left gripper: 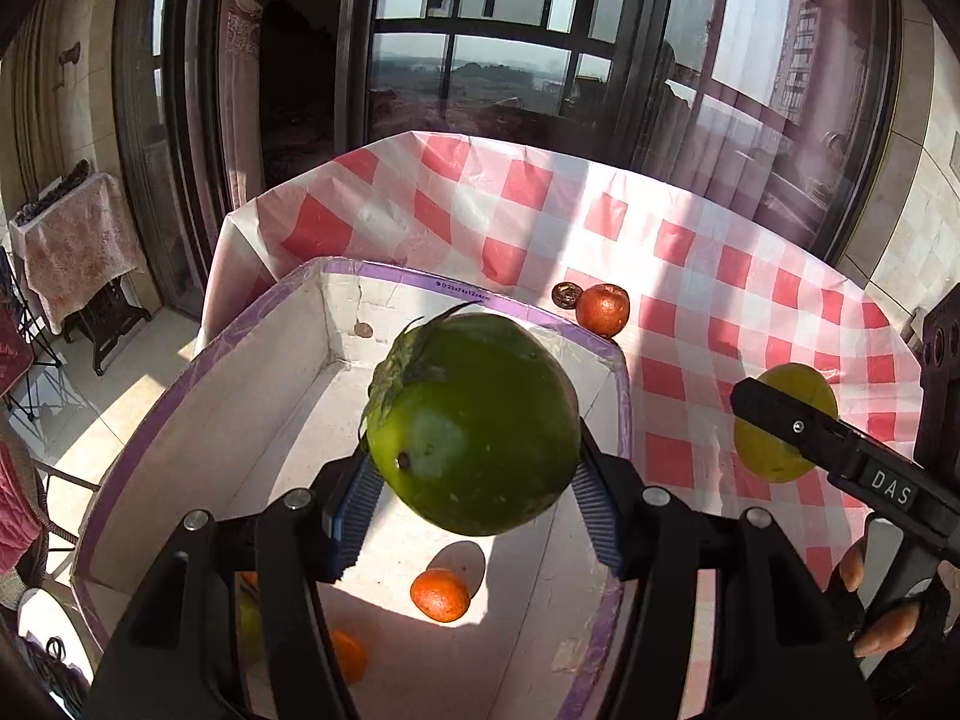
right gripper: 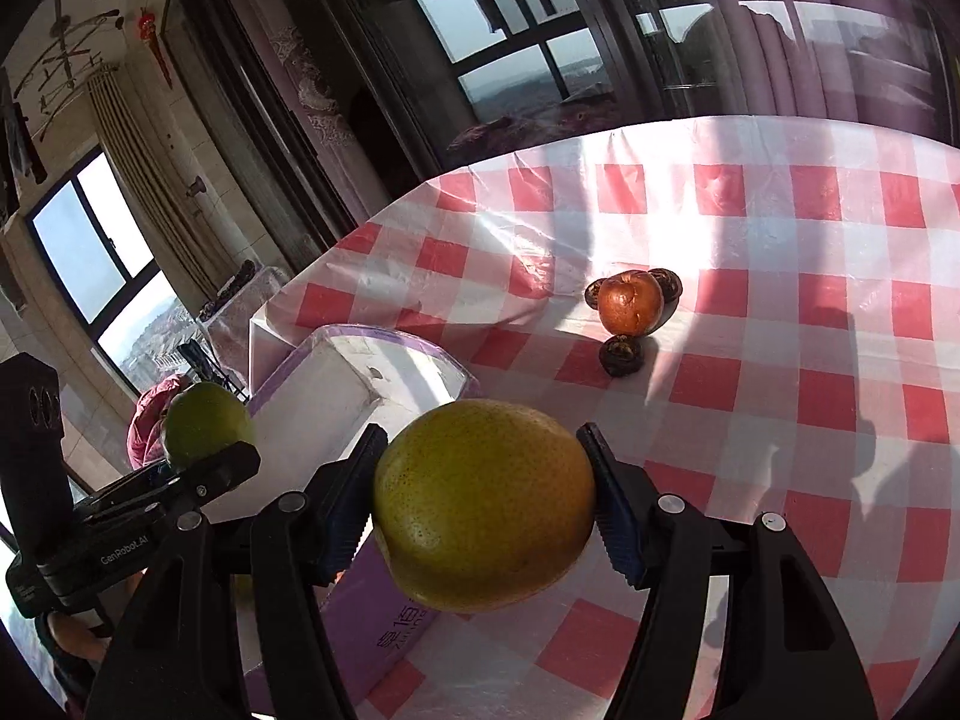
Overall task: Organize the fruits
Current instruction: 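Carry the green tomato and yellow pear over the white box with both grippers, then open both grippers to drop the green tomato and pear into the box, then move both open grippers back toward the red pomegranate and dates, then grasp the red pomegranate with the right gripper and lift it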
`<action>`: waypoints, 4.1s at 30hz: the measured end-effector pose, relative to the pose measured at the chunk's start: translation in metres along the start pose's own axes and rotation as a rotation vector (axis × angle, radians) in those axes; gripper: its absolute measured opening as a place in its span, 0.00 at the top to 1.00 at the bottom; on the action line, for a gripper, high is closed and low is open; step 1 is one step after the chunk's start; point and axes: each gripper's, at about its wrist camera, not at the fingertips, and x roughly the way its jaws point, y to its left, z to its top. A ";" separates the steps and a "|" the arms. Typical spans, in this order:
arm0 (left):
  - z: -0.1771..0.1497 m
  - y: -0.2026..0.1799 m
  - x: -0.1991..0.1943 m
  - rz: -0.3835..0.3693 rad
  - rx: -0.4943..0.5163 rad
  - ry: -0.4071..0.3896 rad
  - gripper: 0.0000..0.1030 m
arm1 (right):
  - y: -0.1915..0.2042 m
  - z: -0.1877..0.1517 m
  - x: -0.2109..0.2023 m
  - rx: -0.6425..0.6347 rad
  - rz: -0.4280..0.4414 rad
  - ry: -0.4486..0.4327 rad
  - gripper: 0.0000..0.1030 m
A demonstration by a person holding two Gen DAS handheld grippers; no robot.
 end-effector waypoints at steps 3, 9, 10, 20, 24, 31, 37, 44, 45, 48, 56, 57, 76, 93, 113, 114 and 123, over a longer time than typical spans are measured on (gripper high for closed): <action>0.004 0.034 0.015 0.031 -0.041 0.059 0.43 | 0.040 0.003 0.017 -0.065 0.031 0.037 0.38; 0.007 0.083 0.056 0.053 -0.080 0.229 0.43 | 0.112 -0.011 0.067 -0.295 -0.028 0.172 0.38; 0.008 0.088 0.064 0.053 -0.081 0.256 0.43 | 0.120 -0.016 0.078 -0.336 -0.055 0.214 0.38; -0.006 0.100 0.129 0.083 0.001 0.480 0.43 | 0.142 -0.059 0.161 -0.615 -0.332 0.541 0.39; -0.016 0.096 0.143 0.092 0.020 0.517 0.43 | 0.144 -0.061 0.172 -0.662 -0.390 0.598 0.39; -0.021 0.089 0.147 0.136 0.062 0.514 0.54 | 0.132 -0.065 0.173 -0.651 -0.383 0.665 0.39; -0.024 0.094 0.144 0.133 0.030 0.523 0.51 | 0.125 -0.065 0.166 -0.638 -0.378 0.652 0.39; -0.019 0.105 0.131 0.133 -0.003 0.476 0.23 | 0.132 -0.071 0.150 -0.684 -0.362 0.562 0.25; -0.016 0.105 0.125 0.134 -0.006 0.449 0.23 | 0.132 -0.071 0.144 -0.686 -0.368 0.536 0.24; -0.005 0.100 0.107 0.173 -0.009 0.356 0.16 | 0.131 -0.070 0.130 -0.631 -0.288 0.495 0.24; 0.031 0.043 0.044 0.263 0.067 -0.018 0.02 | 0.125 -0.047 0.046 -0.561 -0.154 0.171 0.22; 0.035 0.037 0.035 0.261 0.075 -0.078 0.02 | 0.121 -0.042 0.031 -0.544 -0.139 0.107 0.22; -0.019 -0.212 0.043 -0.090 0.214 -0.302 0.02 | -0.146 -0.059 -0.055 0.094 -0.379 -0.185 0.15; -0.044 -0.185 0.189 -0.035 0.078 0.024 0.02 | -0.247 -0.057 -0.022 0.344 -0.519 -0.149 0.15; -0.044 -0.175 0.192 -0.093 0.022 0.024 0.02 | -0.168 0.087 0.203 -0.120 -0.074 0.285 0.19; -0.044 -0.174 0.192 -0.068 0.008 0.022 0.03 | -0.162 0.088 0.214 -0.145 -0.089 0.309 0.19; -0.042 -0.174 0.191 -0.104 0.008 0.012 0.02 | -0.132 0.098 0.270 -0.298 -0.234 0.436 0.24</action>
